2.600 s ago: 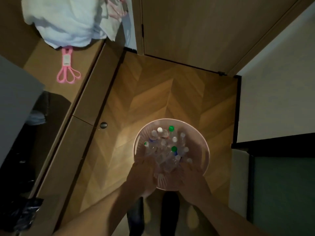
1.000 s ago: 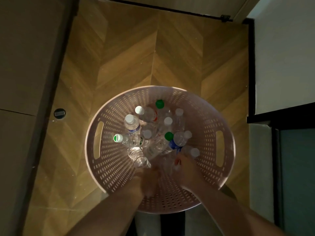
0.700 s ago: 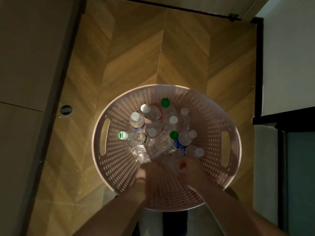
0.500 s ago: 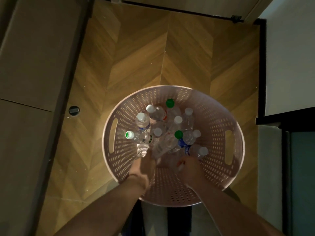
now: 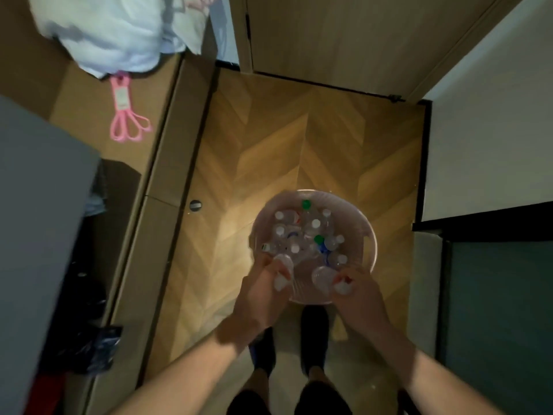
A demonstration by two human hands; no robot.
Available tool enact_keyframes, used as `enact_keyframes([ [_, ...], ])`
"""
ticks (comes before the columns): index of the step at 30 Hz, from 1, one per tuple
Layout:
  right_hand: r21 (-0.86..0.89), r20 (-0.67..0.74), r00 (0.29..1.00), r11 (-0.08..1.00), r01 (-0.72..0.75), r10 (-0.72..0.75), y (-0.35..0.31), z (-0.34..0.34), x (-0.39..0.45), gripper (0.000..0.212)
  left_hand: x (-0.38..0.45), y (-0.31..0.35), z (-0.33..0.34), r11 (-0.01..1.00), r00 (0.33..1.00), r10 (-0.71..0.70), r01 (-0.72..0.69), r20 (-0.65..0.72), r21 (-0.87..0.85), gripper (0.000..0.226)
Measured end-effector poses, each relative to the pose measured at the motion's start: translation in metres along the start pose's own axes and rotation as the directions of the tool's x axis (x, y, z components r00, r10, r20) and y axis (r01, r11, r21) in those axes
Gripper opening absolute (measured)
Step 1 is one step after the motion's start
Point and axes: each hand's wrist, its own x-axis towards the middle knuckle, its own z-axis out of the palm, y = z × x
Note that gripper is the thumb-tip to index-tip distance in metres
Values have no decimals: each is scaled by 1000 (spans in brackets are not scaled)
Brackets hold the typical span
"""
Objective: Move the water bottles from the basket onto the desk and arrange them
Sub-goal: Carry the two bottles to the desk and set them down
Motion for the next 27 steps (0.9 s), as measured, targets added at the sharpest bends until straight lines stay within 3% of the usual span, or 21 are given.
enact_keyframes([
  [2,-4,-8,1000,1000,22,-22,-41,-43,-44,19,-44,41,-45,996,999,-29,27,-22,-87,17],
  [6,8,7,992,992,128,-128,-108,-109,-116,20,-130,94,-113,996,980,-64,51,-188,-78,25],
  [10,-45,118,970,975,219,-213,-151,-138,-164,19,-203,120,-149,991,945,-105,75,-309,-108,20],
  [13,-81,192,881,888,453,-432,-173,-144,-184,17,-246,124,-156,979,882,-174,107,-438,-172,24],
  [16,-133,376,812,841,524,-447,-206,-148,-195,9,-284,128,-156,954,817,-286,192,-501,-231,14],
  [20,-148,545,664,721,677,-512,-246,-141,-221,17,-338,130,-152,915,661,-402,260,-633,-309,18],
  [27,-90,774,293,360,929,-562,-310,-97,-302,18,-465,126,-134,809,287,-587,172,-757,-563,25],
])
